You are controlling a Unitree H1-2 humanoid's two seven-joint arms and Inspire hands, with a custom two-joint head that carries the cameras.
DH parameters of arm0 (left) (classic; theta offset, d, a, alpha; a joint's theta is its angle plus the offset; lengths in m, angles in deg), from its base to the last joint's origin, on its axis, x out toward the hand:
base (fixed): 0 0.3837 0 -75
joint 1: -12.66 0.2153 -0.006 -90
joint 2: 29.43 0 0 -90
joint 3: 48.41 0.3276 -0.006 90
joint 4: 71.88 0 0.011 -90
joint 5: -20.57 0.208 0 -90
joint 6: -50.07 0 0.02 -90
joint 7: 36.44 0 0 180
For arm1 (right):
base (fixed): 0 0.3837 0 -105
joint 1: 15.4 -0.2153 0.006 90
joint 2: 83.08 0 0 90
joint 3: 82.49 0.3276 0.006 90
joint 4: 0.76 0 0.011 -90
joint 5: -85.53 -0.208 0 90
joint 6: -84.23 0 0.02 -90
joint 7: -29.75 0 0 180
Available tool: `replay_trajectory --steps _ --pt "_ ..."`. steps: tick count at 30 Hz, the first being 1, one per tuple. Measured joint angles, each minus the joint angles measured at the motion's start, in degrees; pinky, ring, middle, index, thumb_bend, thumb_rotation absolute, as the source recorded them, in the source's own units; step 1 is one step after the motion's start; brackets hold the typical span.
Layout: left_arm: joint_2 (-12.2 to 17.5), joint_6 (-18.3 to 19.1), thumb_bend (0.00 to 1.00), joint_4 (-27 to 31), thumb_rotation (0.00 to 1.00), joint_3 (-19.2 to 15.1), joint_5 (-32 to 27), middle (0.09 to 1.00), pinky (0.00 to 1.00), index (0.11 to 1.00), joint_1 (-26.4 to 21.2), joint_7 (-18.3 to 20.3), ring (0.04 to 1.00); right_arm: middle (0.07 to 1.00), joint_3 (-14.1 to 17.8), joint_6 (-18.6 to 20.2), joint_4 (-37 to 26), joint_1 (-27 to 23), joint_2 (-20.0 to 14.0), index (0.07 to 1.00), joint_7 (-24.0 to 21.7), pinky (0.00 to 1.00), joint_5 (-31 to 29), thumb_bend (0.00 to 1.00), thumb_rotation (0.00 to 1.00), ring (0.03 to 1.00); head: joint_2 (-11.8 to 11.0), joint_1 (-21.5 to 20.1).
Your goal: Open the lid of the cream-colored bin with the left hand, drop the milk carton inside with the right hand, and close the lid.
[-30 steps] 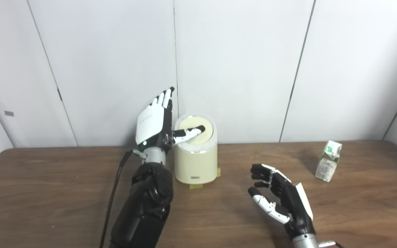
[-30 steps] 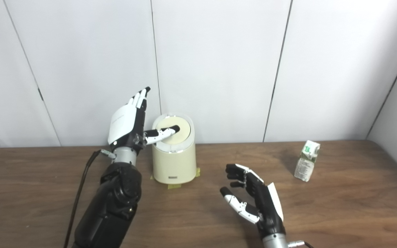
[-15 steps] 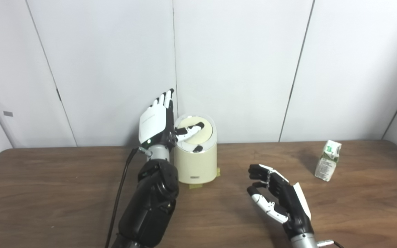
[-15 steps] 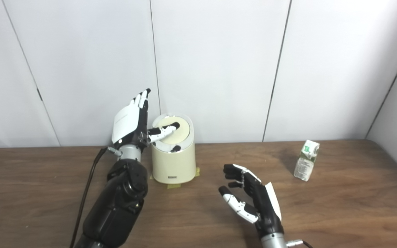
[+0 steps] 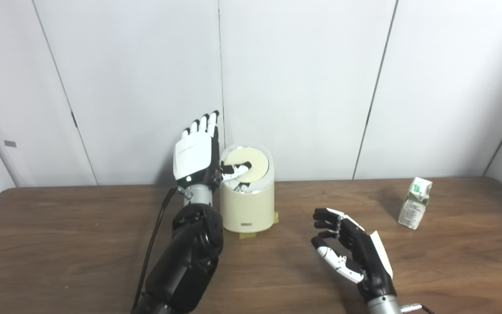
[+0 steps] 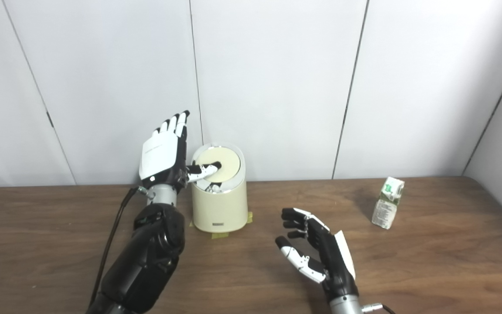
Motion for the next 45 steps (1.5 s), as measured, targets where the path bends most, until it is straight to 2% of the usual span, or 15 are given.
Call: replay_trajectory --steps 4,7,14,18,25,33,39,42,43,44,45 --pt "0.9 0.1 0.96 -1.4 0.25 1.7 2.7 1.000 1.00 1.000 0.0 -0.4 1.000 0.738 0.0 0.0 0.0 0.0 0.0 0.722 -0.1 0.64 -0.1 0.24 0.39 0.724 0.0 0.1" --pt "1.3 0.1 1.00 -1.4 0.24 2.6 4.2 1.000 1.00 1.000 -0.2 -0.5 1.000 0.737 0.0 0.0 -0.1 0.0 0.0 0.721 0.0 0.63 0.1 0.24 0.40 0.723 -0.1 0.0" --pt "2.3 0.3 1.00 -1.4 0.24 4.1 6.2 1.000 1.00 1.000 -0.6 0.5 1.000 0.732 -0.1 0.0 -0.2 0.0 0.0 0.717 0.0 0.62 0.2 0.23 0.38 0.713 -0.1 -0.2" --pt "2.7 0.4 1.00 -1.4 0.21 4.7 7.5 1.000 1.00 1.000 -0.6 0.7 1.000 0.740 -0.2 0.0 -0.3 0.1 -0.1 0.723 -0.1 0.64 0.3 0.23 0.38 0.726 -0.1 -0.3" --pt "3.0 0.6 1.00 -1.4 0.18 5.9 12.8 1.000 1.00 1.000 -0.7 2.5 1.000 0.739 -0.2 0.1 -0.4 0.1 -0.1 0.725 0.0 0.64 0.7 0.23 0.38 0.723 -0.1 -0.3" --pt "3.2 0.6 1.00 -0.8 0.18 5.6 14.0 1.000 1.00 1.000 -0.7 6.2 1.000 0.736 -0.3 0.1 -0.4 0.1 -0.1 0.723 0.0 0.63 0.8 0.23 0.35 0.715 -0.1 -0.4" --pt "3.9 0.4 1.00 -0.8 0.20 5.9 14.0 1.000 1.00 1.000 -0.7 6.7 1.000 0.735 -0.4 0.4 -0.5 0.1 0.0 0.724 0.1 0.63 1.5 0.24 0.40 0.715 0.1 -0.5" --pt "4.0 0.2 0.96 -1.0 0.28 5.9 14.0 1.000 1.00 1.000 -0.7 5.9 1.000 0.734 -0.4 0.6 -0.5 0.1 0.0 0.723 0.1 0.63 1.5 0.23 0.38 0.714 0.1 -0.5" --pt "4.0 0.2 0.89 -1.3 0.36 5.8 14.0 1.000 1.00 1.000 -0.7 5.5 1.000 0.735 -0.4 0.6 -0.5 0.1 0.0 0.723 0.1 0.63 1.5 0.23 0.37 0.714 0.0 -0.6" --pt "4.0 0.2 0.78 -1.5 0.47 5.7 14.0 1.000 1.00 1.000 -0.7 4.9 1.000 0.735 -0.4 0.7 -0.5 0.1 0.0 0.724 0.1 0.63 1.4 0.23 0.37 0.714 0.0 -0.6" --pt "3.8 0.2 0.64 -1.6 0.70 5.2 13.5 1.000 1.00 1.000 -0.6 4.6 1.000 0.735 -0.4 0.9 -0.5 0.1 0.0 0.723 0.1 0.63 1.5 0.23 0.37 0.713 0.0 -0.6"
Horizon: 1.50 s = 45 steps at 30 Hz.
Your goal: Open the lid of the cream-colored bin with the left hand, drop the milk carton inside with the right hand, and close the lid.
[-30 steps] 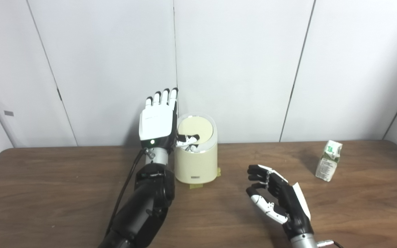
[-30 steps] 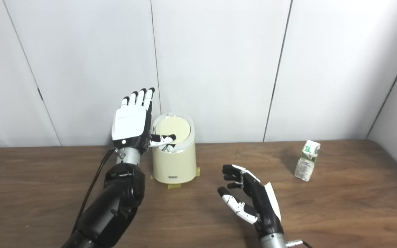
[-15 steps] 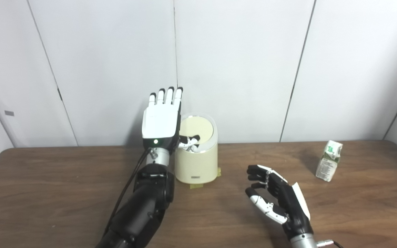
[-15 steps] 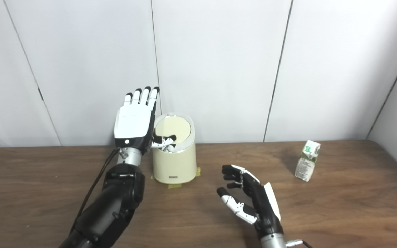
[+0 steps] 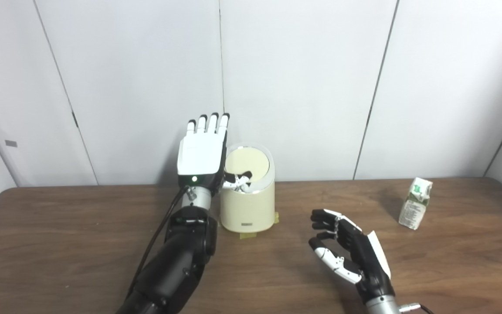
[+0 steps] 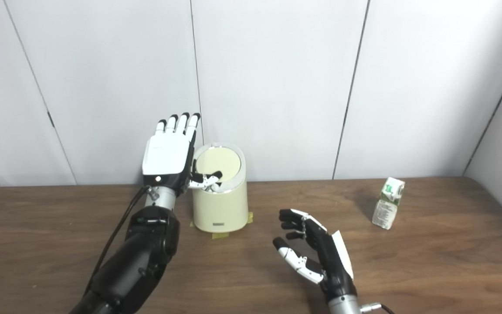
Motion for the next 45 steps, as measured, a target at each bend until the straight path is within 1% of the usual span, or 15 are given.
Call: replay_trajectory --steps 2,4,5,8,13,17,22,26,29,34,37,38,40,42,45 --pt "-1.6 0.2 0.56 0.0 0.94 -3.5 -3.4 1.000 1.00 1.000 0.6 0.0 1.000 0.735 0.0 0.6 0.0 0.0 0.0 0.725 0.0 0.63 0.1 0.23 0.37 0.714 -0.1 0.0" --pt "-3.8 0.5 0.55 -0.1 0.99 -8.1 -8.0 1.000 1.00 1.000 1.2 0.0 1.000 0.737 0.0 0.9 -0.1 0.0 0.0 0.727 0.0 0.63 0.1 0.24 0.38 0.715 -0.3 0.1" --pt "-5.2 0.7 0.55 -0.2 0.99 -11.1 -10.9 1.000 1.00 1.000 1.3 0.1 1.000 0.738 0.0 0.9 -0.1 0.0 0.0 0.727 0.0 0.63 0.1 0.24 0.38 0.716 -0.4 0.1" --pt "-7.2 0.9 0.55 -0.3 1.00 -15.8 -16.3 1.000 1.00 1.000 1.3 0.3 1.000 0.739 0.0 0.9 0.0 0.0 0.1 0.726 0.0 0.63 0.0 0.24 0.38 0.719 -0.5 0.0" --pt "-7.1 0.9 0.58 1.0 1.00 -18.0 -20.0 1.000 1.00 1.000 1.3 -0.5 1.000 0.735 0.0 1.0 0.0 -0.1 0.1 0.724 0.1 0.63 0.0 0.24 0.36 0.714 -0.5 -0.1" --pt "-6.9 -0.4 0.54 7.1 1.00 -18.9 -21.7 1.000 1.00 1.000 3.6 -4.2 1.000 0.738 0.0 1.0 0.1 -0.1 0.1 0.726 0.3 0.64 0.0 0.24 0.37 0.720 -1.1 0.0" --pt "-7.9 -7.8 0.48 16.6 1.00 -20.8 -27.3 1.000 1.00 1.000 9.8 -7.7 1.000 0.744 0.0 1.0 0.4 -0.2 0.1 0.730 0.5 0.64 -0.3 0.24 0.40 0.723 -1.3 0.4" --pt "-9.1 -16.0 0.44 23.0 1.00 -22.8 -34.6 0.990 0.95 0.990 16.1 -9.2 0.985 0.745 0.0 0.9 0.3 -0.2 0.1 0.731 0.9 0.65 -0.2 0.24 0.42 0.730 -1.4 0.4" --pt "-8.8 -24.4 0.41 24.9 1.00 -23.5 -39.3 0.956 0.90 0.958 20.2 -9.4 0.951 0.730 0.5 0.5 0.2 -0.2 0.2 0.718 0.9 0.64 -0.9 0.26 0.45 0.715 -1.7 0.5" --pt "-7.4 -35.9 0.42 26.8 1.00 -24.9 -49.2 0.939 0.90 0.930 26.9 -7.0 0.932 0.712 1.8 -0.9 -1.0 0.4 0.4 0.738 1.4 0.60 -1.4 0.32 0.50 0.683 -2.0 0.5" --pt "-5.9 -42.2 0.39 26.4 0.98 -25.7 -54.9 0.927 0.88 0.925 30.9 -4.8 0.916 0.705 2.8 -1.7 -2.2 1.2 0.9 0.754 1.9 0.60 -2.2 0.36 0.48 0.673 -1.9 0.3" --pt "-5.6 -43.5 0.39 26.1 0.98 -25.9 -56.3 0.926 0.87 0.924 31.9 -4.2 0.914 0.704 3.1 -2.0 -2.6 1.4 1.0 0.755 2.0 0.60 -2.8 0.37 0.47 0.672 -1.9 0.3" --pt "-4.8 -44.2 0.39 26.1 1.00 -26.1 -58.8 0.935 0.88 0.921 33.6 -2.6 0.921 0.710 3.6 -2.3 -3.2 1.5 0.7 0.753 1.8 0.62 -3.5 0.52 0.52 0.684 -1.8 0.1" --pt "-4.0 -44.0 0.39 26.2 1.00 -25.8 -60.4 0.935 0.89 0.917 35.3 -0.3 0.923 0.721 4.7 -3.4 -3.7 1.0 0.0 0.756 1.5 0.63 -4.2 0.61 0.52 0.696 -1.8 -0.1" --pt "-3.1 -43.8 0.38 26.6 0.99 -25.4 -62.2 0.921 0.89 0.907 37.9 2.7 0.921 0.746 6.6 -5.5 -2.7 -0.9 -3.0 0.779 1.0 0.65 -5.7 0.74 0.52 0.721 -1.8 -0.1"
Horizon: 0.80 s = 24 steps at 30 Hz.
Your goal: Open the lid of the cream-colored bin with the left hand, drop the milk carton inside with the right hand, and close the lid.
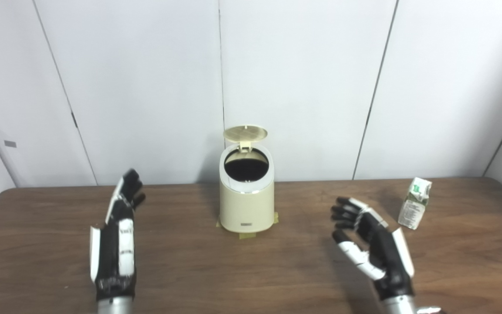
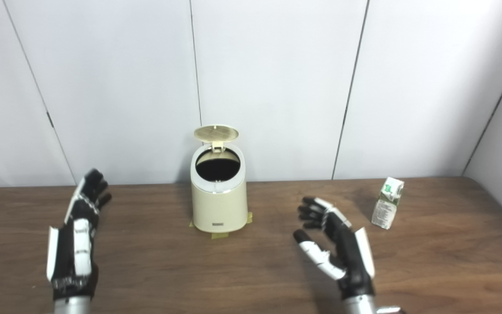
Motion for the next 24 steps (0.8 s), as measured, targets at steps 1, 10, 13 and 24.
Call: replay_trajectory --steps 1,10,13,24 --pt "0.1 0.0 0.39 0.0 0.98 -0.1 -0.4 0.911 0.89 0.898 0.8 1.0 0.916 0.753 0.7 0.1 0.2 -0.8 -1.3 0.782 -0.2 0.65 -0.2 0.76 0.51 0.728 0.1 -0.1" --pt "0.7 -0.1 0.38 1.5 0.90 -0.8 -2.1 0.891 0.88 0.870 5.8 5.0 0.899 0.857 3.8 4.5 -2.8 -6.4 -8.7 0.899 -1.5 0.80 2.2 0.89 0.54 0.848 0.3 -0.5" --pt "0.7 -1.2 0.38 1.5 0.91 -1.1 -3.2 0.901 0.89 0.875 6.6 6.1 0.905 0.874 5.5 7.7 -2.5 -7.7 -11.3 0.923 -2.2 0.81 1.7 0.89 0.51 0.861 0.4 -0.5" --pt "0.5 -2.4 0.37 0.9 0.89 -2.0 -4.9 0.913 0.90 0.883 7.7 7.0 0.914 0.914 9.8 12.3 2.5 -10.1 -14.2 0.938 -2.4 0.82 -1.8 0.78 0.32 0.782 1.0 0.2"
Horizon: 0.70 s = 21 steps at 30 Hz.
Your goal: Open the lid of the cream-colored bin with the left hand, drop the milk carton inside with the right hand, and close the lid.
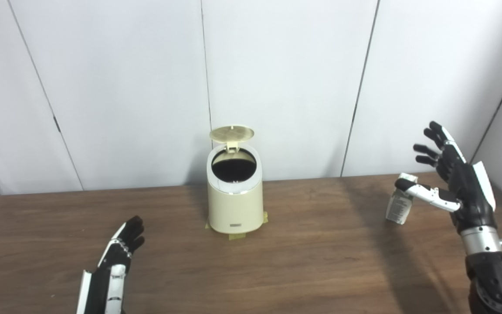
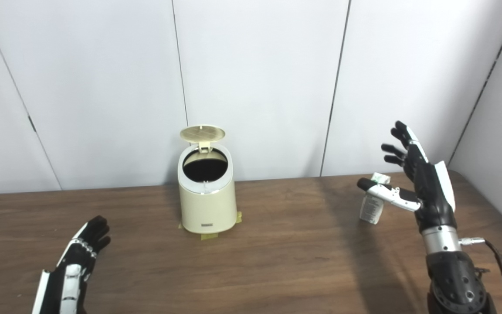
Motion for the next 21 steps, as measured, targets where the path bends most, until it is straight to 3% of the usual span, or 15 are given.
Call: replay_trajectory --steps 6,10,13,21 --pt "-0.1 0.5 0.38 0.1 0.86 0.0 0.2 0.903 0.92 0.868 0.0 0.9 0.916 0.904 0.3 0.1 8.5 -1.6 -0.7 0.923 0.3 0.88 0.1 0.84 0.31 0.894 0.3 0.2" --pt "-0.2 0.9 0.39 0.4 0.83 0.0 0.2 0.907 0.91 0.872 0.2 0.9 0.918 0.910 0.1 -0.6 15.5 -2.8 -2.4 0.935 1.1 0.91 2.3 0.89 0.33 0.919 0.5 0.8" --pt "-0.3 0.9 0.39 0.5 0.84 0.0 0.4 0.913 0.92 0.877 0.3 0.9 0.924 0.903 -0.3 -1.6 20.7 -4.0 -3.9 0.940 1.7 0.88 3.1 0.97 0.40 0.907 0.6 0.5" --pt "-0.3 0.9 0.41 0.6 0.85 -0.1 0.9 0.908 0.91 0.871 0.4 0.8 0.915 0.904 -2.9 -5.7 29.2 -7.0 -4.3 0.942 2.9 0.73 5.1 0.97 0.38 0.841 0.4 0.7"
